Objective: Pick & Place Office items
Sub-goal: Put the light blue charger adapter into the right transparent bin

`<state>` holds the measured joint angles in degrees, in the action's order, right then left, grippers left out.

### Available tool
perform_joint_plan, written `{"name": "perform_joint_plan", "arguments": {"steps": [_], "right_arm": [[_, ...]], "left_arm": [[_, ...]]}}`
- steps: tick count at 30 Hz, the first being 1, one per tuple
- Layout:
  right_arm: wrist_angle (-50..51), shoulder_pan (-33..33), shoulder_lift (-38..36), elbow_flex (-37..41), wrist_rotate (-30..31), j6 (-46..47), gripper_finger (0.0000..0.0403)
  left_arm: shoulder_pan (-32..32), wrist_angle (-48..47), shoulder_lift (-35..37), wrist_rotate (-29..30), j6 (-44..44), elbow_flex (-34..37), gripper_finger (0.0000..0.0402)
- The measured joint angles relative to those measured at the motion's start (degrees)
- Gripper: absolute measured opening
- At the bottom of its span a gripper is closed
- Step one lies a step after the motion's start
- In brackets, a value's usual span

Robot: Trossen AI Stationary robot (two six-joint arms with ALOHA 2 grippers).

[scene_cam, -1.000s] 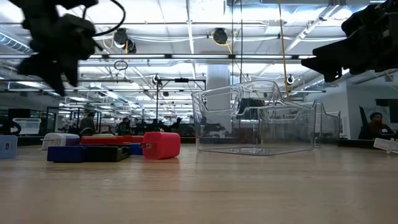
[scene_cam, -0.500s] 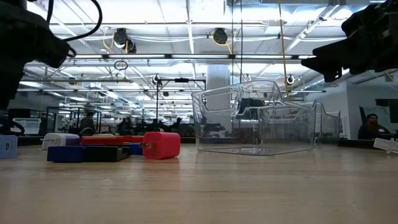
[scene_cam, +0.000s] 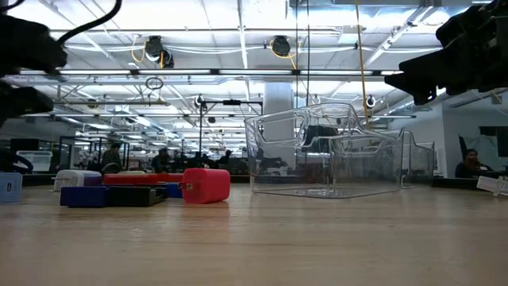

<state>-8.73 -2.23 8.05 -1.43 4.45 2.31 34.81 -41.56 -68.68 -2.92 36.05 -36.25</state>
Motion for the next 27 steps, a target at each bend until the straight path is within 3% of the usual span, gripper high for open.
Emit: {"name": "perform_joint_plan", "arguments": {"steps": [6, 12, 20, 27], "right_arm": [[0.0, -0.01, 0.0, 0.0, 0.0, -0.01, 0.0219], [0.02, -0.01, 0.0, 0.0, 0.0, 0.0, 0.0219], [0.02, 0.0, -0.01, 0.0, 0.0, -0.01, 0.0219], [0.0, -0.01, -0.02, 0.0, 0.01, 0.0, 0.0219]], "left_arm": [[1.33, 3.88, -3.73, 0.35, 3.49, -0.05, 0.0196], [3.13, 3.94, -6.91, 2.06, -2.12, -0.4, 0.0195], [3.36, 9.21, -7.37, 16.7, -7.44, 0.09, 0.0195], [1.93, 9.57, -7.32, 18.46, -0.3, 0.09, 0.0195]]}}
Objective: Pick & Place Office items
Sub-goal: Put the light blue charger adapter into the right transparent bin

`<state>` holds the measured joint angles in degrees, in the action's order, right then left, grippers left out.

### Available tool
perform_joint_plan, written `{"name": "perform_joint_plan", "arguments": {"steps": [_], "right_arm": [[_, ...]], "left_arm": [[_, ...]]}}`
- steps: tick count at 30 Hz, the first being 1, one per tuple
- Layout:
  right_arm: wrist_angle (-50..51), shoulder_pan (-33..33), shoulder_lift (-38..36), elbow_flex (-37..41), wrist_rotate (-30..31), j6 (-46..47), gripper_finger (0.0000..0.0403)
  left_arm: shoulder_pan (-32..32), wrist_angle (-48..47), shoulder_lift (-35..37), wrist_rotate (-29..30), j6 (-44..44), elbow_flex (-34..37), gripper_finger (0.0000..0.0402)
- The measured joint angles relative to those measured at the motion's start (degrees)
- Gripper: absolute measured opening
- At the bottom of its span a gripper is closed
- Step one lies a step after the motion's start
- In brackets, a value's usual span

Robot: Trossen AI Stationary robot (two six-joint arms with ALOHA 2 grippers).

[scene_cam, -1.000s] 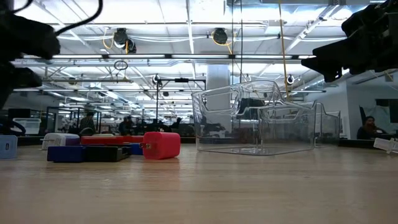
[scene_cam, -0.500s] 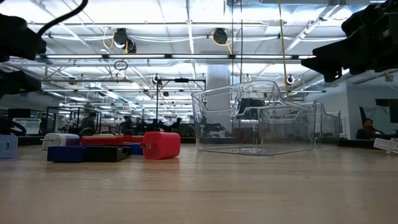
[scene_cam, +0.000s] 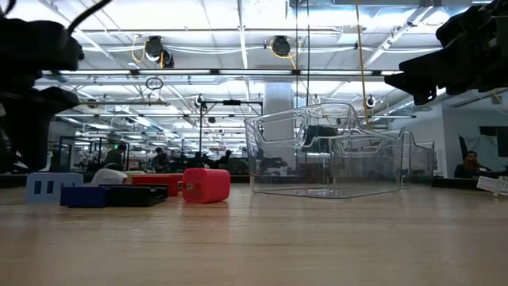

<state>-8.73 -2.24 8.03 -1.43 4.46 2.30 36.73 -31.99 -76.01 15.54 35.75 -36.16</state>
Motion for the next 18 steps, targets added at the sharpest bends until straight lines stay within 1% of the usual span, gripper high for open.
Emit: {"name": "perform_joint_plan", "arguments": {"steps": [2, 4, 7, 10, 13, 18], "right_arm": [[0.01, 0.0, 0.0, 0.0, 0.0, -0.01, 0.0219], [0.0, 0.0, 0.01, 0.0, 0.0, -0.01, 0.0219], [0.0, 0.01, 0.0, 0.0, -0.01, -0.02, 0.0219], [0.0, 0.01, 0.0, 0.0, -0.01, 0.0, 0.0219], [0.0, 0.01, 0.0, 0.0, -0.01, -0.01, 0.0219], [0.0, 0.0, 0.0, 0.0, -0.01, -0.02, 0.0219]], "left_arm": [[-0.63, 0.12, 0.02, 0.7, -0.28, 0.0, 0.0195], [-1.02, 0.28, 0.06, 0.81, -3.18, 0.0, 0.0196], [-2.24, 0.25, -0.24, -0.72, -6.92, -0.03, 0.0196], [-3.86, 0.2, -1.06, -1.94, -7.36, -0.13, 0.02], [-5.47, 0.36, -1.66, -3.31, -6.64, -0.33, 0.0219], [-7.52, 0.0, -2.03, -4.23, -7.44, -1.47, 0.027]]}}
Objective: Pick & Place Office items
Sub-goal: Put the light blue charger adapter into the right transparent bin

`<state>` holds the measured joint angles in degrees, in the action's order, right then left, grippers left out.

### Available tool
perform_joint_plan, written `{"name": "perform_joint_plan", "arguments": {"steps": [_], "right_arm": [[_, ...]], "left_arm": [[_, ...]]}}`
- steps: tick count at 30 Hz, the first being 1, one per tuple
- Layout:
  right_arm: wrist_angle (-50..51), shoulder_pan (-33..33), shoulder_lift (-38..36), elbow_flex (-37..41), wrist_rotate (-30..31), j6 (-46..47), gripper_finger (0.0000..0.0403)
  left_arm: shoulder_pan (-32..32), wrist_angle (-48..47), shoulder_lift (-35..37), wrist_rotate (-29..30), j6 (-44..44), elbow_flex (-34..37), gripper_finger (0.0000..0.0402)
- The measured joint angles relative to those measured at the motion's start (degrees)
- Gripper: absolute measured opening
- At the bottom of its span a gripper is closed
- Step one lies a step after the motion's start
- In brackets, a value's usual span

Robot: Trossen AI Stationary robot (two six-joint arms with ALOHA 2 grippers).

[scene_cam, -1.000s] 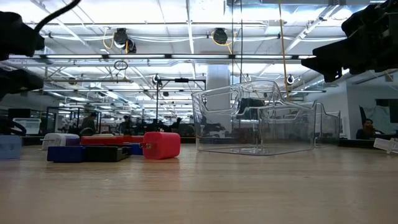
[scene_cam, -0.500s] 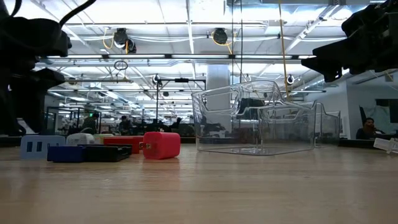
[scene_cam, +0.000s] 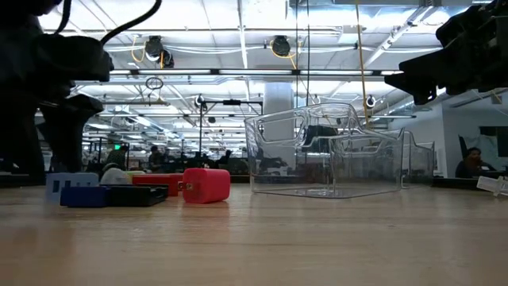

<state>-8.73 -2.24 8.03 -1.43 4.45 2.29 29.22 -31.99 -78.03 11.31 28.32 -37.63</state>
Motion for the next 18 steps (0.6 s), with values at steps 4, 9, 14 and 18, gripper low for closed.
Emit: {"name": "perform_joint_plan", "arguments": {"steps": [4, 9, 14, 18], "right_arm": [[0.0, 0.0, 0.0, 0.0, 0.0, 0.01, 0.0219], [0.02, 0.02, 0.02, 0.0, 0.0, 0.02, 0.0219], [0.0, 0.0, 0.0, 0.0, 0.0, 0.01, 0.0219], [0.0, 0.02, 0.02, 0.0, 0.0, 0.0, 0.0219]], "left_arm": [[-0.44, -0.1, -0.03, -2.75, -6.11, -2.39, 0.0299], [-0.29, 0.22, -0.03, -2.05, -23.02, -3.08, 0.0307], [-0.41, 0.23, -0.01, -0.55, -35.42, -2.24, 0.0308], [-1.51, 0.2, -0.01, 3.92, -36.24, -0.52, 0.0308]]}}
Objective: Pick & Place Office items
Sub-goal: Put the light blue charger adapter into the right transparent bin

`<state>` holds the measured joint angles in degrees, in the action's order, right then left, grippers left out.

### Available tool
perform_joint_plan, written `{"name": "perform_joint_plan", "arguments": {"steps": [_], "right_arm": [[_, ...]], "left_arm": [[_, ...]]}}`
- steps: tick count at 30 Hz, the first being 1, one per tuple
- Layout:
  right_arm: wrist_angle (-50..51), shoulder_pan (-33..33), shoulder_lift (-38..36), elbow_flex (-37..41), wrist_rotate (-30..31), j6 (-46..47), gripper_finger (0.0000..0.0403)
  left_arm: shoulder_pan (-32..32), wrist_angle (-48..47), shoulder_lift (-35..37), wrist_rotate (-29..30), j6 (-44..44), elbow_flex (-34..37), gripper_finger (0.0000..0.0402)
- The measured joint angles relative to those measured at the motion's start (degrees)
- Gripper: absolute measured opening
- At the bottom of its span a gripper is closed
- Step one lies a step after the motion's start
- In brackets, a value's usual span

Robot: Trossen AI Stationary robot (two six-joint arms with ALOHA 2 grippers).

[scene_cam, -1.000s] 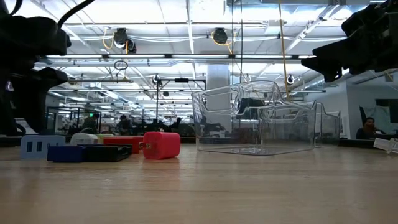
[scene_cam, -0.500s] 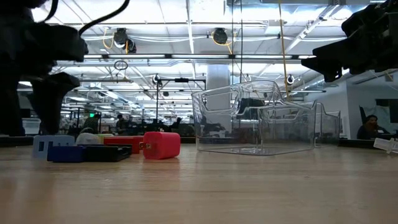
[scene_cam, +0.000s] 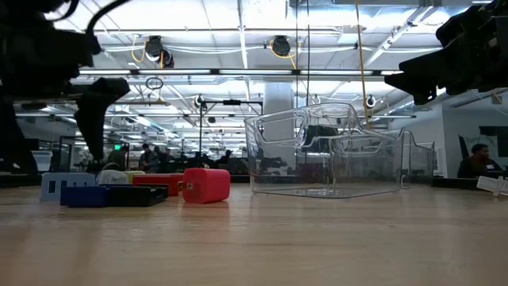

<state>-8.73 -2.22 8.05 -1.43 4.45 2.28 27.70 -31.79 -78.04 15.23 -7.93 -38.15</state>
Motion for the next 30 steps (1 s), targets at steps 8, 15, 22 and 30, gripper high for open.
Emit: {"name": "perform_joint_plan", "arguments": {"steps": [8, 15, 22, 30], "right_arm": [[0.0, -0.02, -0.01, 0.0, 0.01, 0.01, 0.0219], [0.0, -0.01, 0.0, 0.0, 0.0, 0.01, 0.0219], [0.0, -0.02, 0.0, 0.0, 0.0, 0.0, 0.0219], [0.0, -0.01, 0.0, 0.0, 0.0, 0.01, 0.0219]], "left_arm": [[-2.43, 1.84, 0.0, -0.16, 0.04, 3.05, 0.0308], [-3.33, 7.39, 0.28, -0.4, 1.58, 7.41, 0.0308], [-3.37, 8.95, 0.22, -0.36, 11.2, 8.22, 0.0308], [-3.31, 9.57, 0.13, -0.07, 25.5, 8.26, 0.0308]]}}
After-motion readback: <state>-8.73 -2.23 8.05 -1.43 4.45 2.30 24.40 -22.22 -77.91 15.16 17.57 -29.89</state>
